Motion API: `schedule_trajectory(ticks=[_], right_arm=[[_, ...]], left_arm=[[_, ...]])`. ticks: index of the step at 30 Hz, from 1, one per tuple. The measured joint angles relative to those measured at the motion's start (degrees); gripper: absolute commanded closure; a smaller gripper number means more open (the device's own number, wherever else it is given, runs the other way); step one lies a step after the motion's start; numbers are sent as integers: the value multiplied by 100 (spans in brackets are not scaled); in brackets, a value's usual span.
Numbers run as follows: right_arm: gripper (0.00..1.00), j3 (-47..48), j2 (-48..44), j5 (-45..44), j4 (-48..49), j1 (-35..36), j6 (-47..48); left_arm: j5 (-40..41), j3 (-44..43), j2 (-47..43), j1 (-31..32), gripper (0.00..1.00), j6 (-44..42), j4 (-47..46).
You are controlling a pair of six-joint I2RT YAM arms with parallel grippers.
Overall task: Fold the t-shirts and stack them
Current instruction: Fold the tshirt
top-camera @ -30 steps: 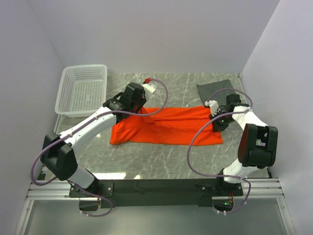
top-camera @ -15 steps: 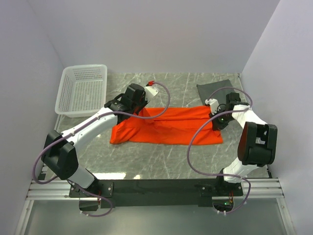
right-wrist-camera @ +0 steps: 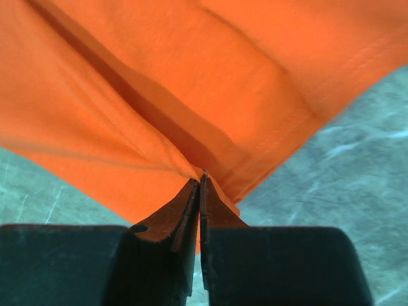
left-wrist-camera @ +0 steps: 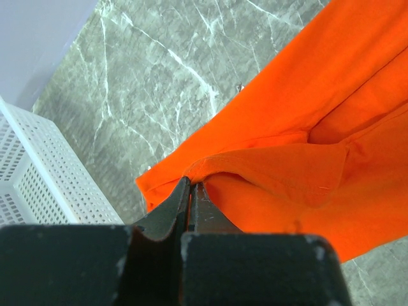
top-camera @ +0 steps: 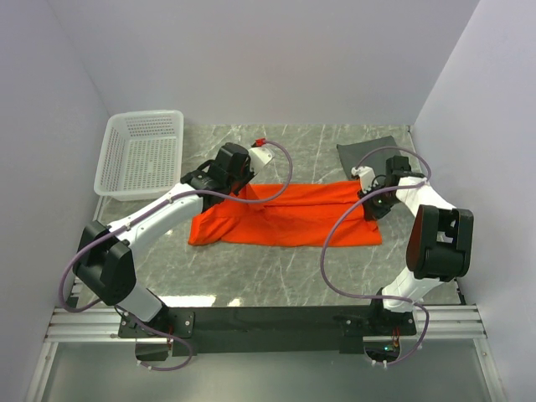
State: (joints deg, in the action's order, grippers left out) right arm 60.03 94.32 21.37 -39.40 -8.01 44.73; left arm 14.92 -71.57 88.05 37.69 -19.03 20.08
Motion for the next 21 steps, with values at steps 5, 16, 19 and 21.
schedule_trajectory(ticks=[5,16,19,21], right_arm=[[82,42,-2,-155,162,0,-195],[76,74,-4,-269,341,4,-505],[74,83,-63,-177,345,7,-579],[74,83,-157,-76,343,7,-625]], left_arm=[[0,0,0,0,99,-42,-50],[13,0,22,0,99,-149,-81],[46,-2,98,0,99,-197,-142],[63,-24,199,0,99,-258,-166]])
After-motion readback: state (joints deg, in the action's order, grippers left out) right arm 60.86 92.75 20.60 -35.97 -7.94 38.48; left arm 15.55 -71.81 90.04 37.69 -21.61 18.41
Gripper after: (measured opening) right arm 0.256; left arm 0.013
